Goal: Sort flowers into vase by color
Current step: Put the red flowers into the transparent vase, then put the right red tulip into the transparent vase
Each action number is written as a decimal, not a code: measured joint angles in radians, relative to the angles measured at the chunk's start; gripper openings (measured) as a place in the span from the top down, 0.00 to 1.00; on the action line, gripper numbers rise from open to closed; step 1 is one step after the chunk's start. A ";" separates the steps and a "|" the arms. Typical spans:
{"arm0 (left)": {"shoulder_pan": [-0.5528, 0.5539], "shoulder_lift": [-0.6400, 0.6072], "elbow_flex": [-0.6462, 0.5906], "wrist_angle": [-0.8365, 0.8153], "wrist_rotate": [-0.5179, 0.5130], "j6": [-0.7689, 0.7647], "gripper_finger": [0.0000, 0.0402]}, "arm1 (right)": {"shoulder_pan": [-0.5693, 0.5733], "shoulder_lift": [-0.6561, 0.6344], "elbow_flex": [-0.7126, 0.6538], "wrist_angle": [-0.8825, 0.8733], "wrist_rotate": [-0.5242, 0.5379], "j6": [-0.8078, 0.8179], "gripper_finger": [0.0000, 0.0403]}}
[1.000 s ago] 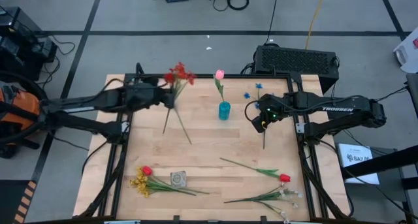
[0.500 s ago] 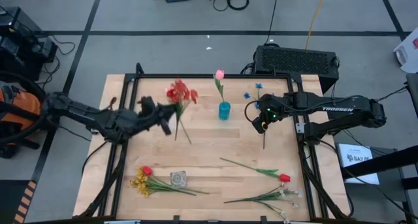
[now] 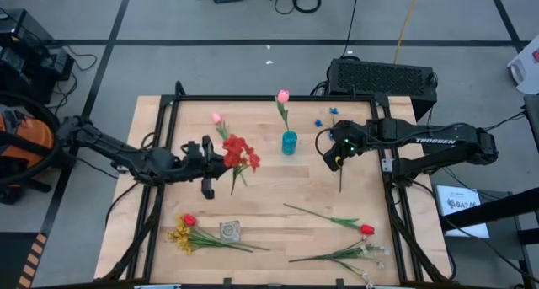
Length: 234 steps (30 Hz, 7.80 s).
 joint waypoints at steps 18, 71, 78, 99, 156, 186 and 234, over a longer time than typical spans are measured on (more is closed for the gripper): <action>-0.257 0.024 0.002 0.176 -0.020 0.197 1.00 | 0.000 0.000 0.000 0.013 0.003 0.231 1.00; -0.412 0.252 -0.101 0.293 -0.195 0.010 0.87 | 0.001 0.000 0.000 0.043 0.025 0.178 1.00; -0.412 0.252 -0.101 0.132 -0.193 -0.161 0.87 | 0.001 0.000 0.000 0.045 0.023 0.203 1.00; -0.411 0.251 -0.101 0.120 -0.115 -0.210 0.79 | 0.001 0.000 0.000 0.045 0.021 0.242 1.00; -0.329 -0.309 -0.100 -1.045 -0.034 -0.902 0.47 | 0.167 0.000 0.000 -0.042 -0.058 0.714 1.00; -0.270 -0.358 -0.100 -1.061 -0.035 -0.868 0.47 | 0.676 0.304 0.000 -0.015 -0.141 1.055 1.00; -0.270 -0.356 -0.100 -1.057 -0.022 -0.868 0.47 | 0.694 0.458 0.000 0.103 -0.078 0.439 0.68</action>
